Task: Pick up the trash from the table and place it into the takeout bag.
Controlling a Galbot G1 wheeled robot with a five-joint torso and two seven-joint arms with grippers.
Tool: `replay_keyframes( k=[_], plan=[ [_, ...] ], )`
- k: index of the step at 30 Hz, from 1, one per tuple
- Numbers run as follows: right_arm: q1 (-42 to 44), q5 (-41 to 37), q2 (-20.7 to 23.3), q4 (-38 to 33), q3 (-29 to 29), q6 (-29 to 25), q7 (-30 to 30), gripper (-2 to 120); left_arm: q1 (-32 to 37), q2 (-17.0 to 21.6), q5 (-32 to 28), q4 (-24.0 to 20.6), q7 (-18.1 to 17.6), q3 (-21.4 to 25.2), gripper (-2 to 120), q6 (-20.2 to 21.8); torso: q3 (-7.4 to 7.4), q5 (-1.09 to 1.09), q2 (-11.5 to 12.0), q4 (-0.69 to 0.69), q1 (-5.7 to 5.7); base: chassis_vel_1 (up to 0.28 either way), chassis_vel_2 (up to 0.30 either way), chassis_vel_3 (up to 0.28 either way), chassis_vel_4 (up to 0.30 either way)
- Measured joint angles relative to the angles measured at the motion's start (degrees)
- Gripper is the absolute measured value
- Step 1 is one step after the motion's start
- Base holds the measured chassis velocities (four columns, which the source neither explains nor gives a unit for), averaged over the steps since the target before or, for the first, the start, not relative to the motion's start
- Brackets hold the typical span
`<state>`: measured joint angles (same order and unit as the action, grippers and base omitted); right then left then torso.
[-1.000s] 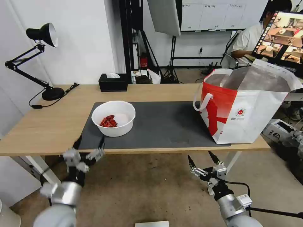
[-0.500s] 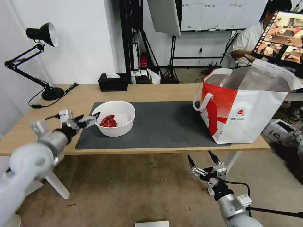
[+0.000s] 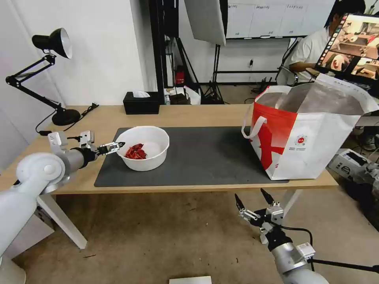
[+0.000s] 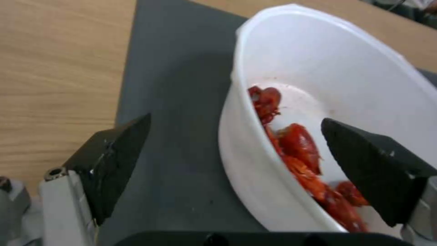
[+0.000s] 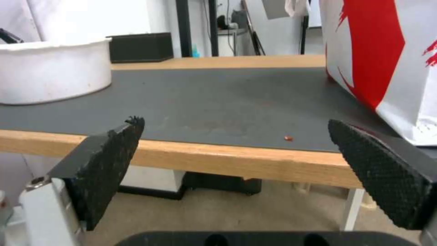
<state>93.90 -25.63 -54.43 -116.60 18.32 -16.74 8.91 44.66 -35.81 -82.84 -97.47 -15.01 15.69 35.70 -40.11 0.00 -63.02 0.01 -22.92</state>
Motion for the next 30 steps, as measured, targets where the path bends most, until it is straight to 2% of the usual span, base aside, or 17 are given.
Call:
replay_keyframes(
  k=[7, 22, 25, 27, 29, 30],
  plan=[
    [0.00, 0.00, 0.00, 0.00, 0.00, 0.00, 0.00, 100, -5.43, -1.81, -0.22, 2.44, -2.79, -4.51, 100, 1.28, 0.00, 0.01, 0.00, -0.01, 0.00, 0.000, 0.000, 0.000, 0.000],
    [0.00, -0.01, 0.00, 0.00, 0.00, 0.00, 0.00, 100, -10.15, -2.94, -2.56, 3.90, -9.01, -8.86, 100, 4.98, 0.00, 0.00, 0.00, -0.01, 0.00, 0.000, 0.000, 0.000, 0.000],
    [0.00, 0.00, 0.00, 0.00, 0.00, 0.00, 0.00, 100, -10.56, -2.99, -3.60, 4.02, -10.21, -9.50, 95, 5.07, 0.00, 0.00, 0.00, -0.01, 0.00, 0.000, 0.000, 0.000, 0.000],
    [0.00, -0.01, 0.00, 0.00, 0.00, 0.00, 0.00, 100, -10.95, -3.35, -5.69, 4.31, -11.50, -10.15, 83, 5.04, 0.00, 0.00, 0.00, -0.01, 0.00, 0.000, 0.000, 0.000, 0.000],
    [0.00, 0.00, 0.00, 0.00, 0.00, 0.00, 0.00, 100, -11.13, -3.51, -6.08, 4.54, -11.88, -10.44, 80, 5.02, 0.00, 0.00, 0.00, 0.00, 0.00, 0.000, 0.000, 0.000, 0.000],
    [0.00, -0.01, 0.00, 0.00, 0.00, 0.00, 0.00, 100, -11.37, -3.63, -6.25, 4.79, -11.99, -10.80, 73, 5.01, 0.00, 0.00, 0.00, -0.01, 0.01, 0.000, 0.000, 0.000, 0.000]
  ],
)
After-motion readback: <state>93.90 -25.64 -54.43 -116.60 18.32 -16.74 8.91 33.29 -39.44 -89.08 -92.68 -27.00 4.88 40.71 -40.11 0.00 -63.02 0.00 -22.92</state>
